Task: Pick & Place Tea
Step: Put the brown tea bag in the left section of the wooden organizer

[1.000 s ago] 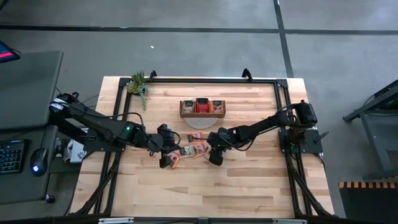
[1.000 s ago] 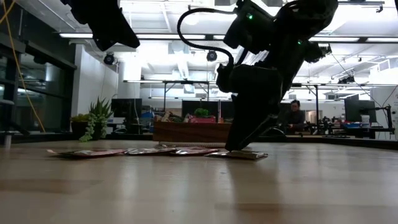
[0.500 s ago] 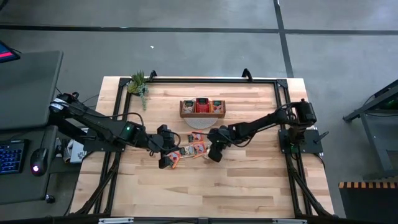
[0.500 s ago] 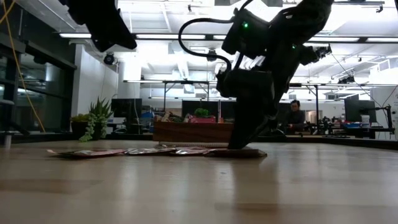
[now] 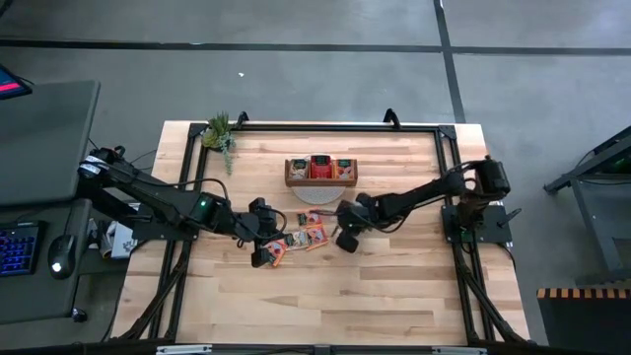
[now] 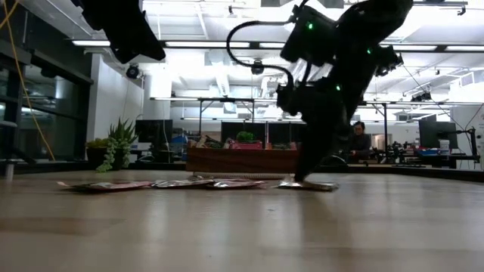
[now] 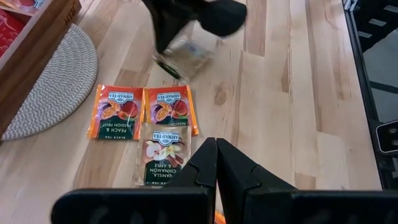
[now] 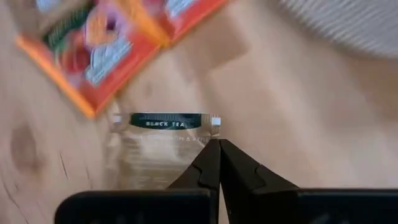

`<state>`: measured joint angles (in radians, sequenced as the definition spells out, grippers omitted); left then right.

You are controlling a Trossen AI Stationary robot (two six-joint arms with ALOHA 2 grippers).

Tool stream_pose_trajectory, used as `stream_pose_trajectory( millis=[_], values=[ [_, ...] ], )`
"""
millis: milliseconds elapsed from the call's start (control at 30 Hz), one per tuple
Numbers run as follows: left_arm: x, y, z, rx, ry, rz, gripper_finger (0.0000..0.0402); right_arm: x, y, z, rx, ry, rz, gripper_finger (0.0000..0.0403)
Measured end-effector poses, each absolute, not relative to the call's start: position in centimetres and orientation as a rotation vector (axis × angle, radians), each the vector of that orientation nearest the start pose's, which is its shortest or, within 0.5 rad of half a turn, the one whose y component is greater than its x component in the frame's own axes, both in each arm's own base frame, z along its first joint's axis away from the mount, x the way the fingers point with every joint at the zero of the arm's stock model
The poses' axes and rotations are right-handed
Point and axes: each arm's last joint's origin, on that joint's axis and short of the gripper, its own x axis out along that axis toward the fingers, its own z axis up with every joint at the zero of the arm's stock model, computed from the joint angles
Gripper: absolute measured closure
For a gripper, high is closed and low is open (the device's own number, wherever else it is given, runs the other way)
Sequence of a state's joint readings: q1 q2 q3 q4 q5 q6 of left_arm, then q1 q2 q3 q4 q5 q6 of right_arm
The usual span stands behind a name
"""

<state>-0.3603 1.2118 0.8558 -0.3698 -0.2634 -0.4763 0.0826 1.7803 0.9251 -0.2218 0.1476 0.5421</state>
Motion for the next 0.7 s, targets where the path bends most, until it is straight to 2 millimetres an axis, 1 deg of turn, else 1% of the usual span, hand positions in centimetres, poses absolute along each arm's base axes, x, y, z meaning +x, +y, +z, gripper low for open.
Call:
stream_pose_trajectory(
  millis=[233, 367, 500, 600, 700],
  values=[
    [23.7, -8.1, 25.9, -0.226, 0.684, 0.074, 0.0401, 31.7, 2.3, 16.9, 0.331, 0.904, -0.396, 0.0402],
    [23.8, -8.1, 26.0, -0.209, 0.661, 0.081, 0.0401, 31.4, 2.0, 19.2, 0.318, 0.796, -0.431, 0.0403],
    [23.9, -7.7, 26.1, -0.202, 0.637, 0.117, 0.0401, 31.1, 1.7, 21.0, 0.300, 0.707, -0.432, 0.0403],
    [24.3, -7.0, 26.3, -0.217, 0.615, 0.146, 0.0401, 31.3, 1.2, 22.0, 0.301, 0.636, -0.421, 0.0403],
    [24.8, -5.9, 26.5, -0.230, 0.584, 0.178, 0.0401, 31.4, 0.8, 22.2, 0.303, 0.617, -0.428, 0.0403]
  ],
)
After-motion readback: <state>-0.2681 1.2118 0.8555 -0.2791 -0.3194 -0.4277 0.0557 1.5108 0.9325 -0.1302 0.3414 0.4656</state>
